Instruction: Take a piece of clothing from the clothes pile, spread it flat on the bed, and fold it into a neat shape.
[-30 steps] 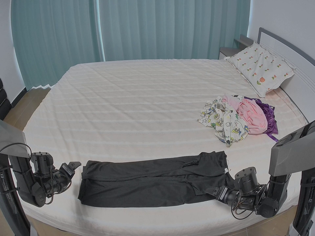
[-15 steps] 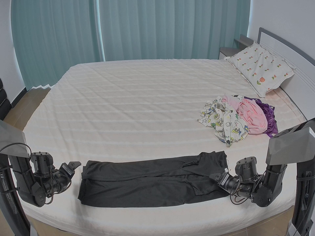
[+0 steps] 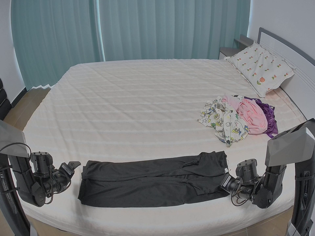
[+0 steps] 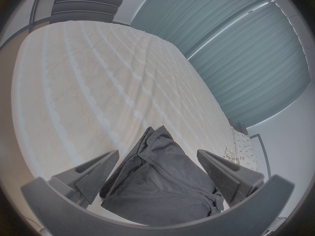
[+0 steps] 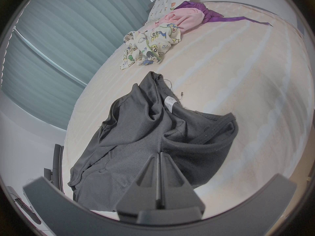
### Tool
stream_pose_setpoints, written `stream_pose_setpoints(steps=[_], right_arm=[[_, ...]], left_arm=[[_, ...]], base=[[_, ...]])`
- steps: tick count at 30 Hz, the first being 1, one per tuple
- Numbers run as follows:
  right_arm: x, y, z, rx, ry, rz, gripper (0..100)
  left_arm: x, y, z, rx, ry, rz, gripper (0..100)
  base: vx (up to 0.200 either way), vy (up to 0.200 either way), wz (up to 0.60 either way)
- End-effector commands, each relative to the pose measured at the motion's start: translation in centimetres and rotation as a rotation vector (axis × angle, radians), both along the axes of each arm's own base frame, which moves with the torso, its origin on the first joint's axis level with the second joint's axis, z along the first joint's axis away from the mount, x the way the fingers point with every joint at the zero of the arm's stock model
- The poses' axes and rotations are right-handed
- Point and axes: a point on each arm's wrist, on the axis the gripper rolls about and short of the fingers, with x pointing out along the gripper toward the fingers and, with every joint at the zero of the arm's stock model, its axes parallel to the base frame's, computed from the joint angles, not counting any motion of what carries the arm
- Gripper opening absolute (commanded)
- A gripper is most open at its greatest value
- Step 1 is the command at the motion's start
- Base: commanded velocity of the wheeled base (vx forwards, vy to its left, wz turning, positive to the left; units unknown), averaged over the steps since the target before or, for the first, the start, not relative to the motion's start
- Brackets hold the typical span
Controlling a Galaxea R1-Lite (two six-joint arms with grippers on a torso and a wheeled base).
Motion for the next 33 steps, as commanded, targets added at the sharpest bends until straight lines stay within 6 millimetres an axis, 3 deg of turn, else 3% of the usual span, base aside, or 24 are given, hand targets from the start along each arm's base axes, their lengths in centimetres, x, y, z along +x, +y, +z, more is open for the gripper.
stream_pose_setpoints(steps=[1,12,13,18,25,28,33], right_arm=[[-0.9,-0.5,0.8,0.002,-0.008,-0.007,0],[-2.5,-1.2,1.0,-0.001,-0.007,-0.007,0],[-2.5,-1.3,1.0,0.0,-0.005,-0.005,100],[-2.8,-1.4,1.7,0.015,-0.021,0.005,100],[-1.9,-1.9,1.6,0.035,-0.038,-0.012,100],[-0.3,-1.8,1.5,0.077,-0.062,0.002,100],[-0.1,-1.5,0.9,0.082,-0.047,0.02,100]], left_arm=[[0.0,0.0,0.0,-0.001,0.002,0.0,100],[0.0,0.0,0.0,0.0,0.0,0.0,100],[0.0,0.0,0.0,0.0,0.0,0.0,100],[0.0,0.0,0.0,-0.001,0.002,0.0,100],[0.0,0.0,-0.1,-0.001,0.004,-0.001,100],[0.1,-0.1,0.1,0.0,-0.007,-0.003,100],[0.1,0.0,-0.1,0.0,-0.001,-0.001,100]], base=[[0.0,0.0,0.0],[0.0,0.0,0.0],[0.0,0.0,0.0],[0.0,0.0,0.0],[0.0,0.0,0.0],[0.0,0.0,0.0],[0.0,0.0,0.0]])
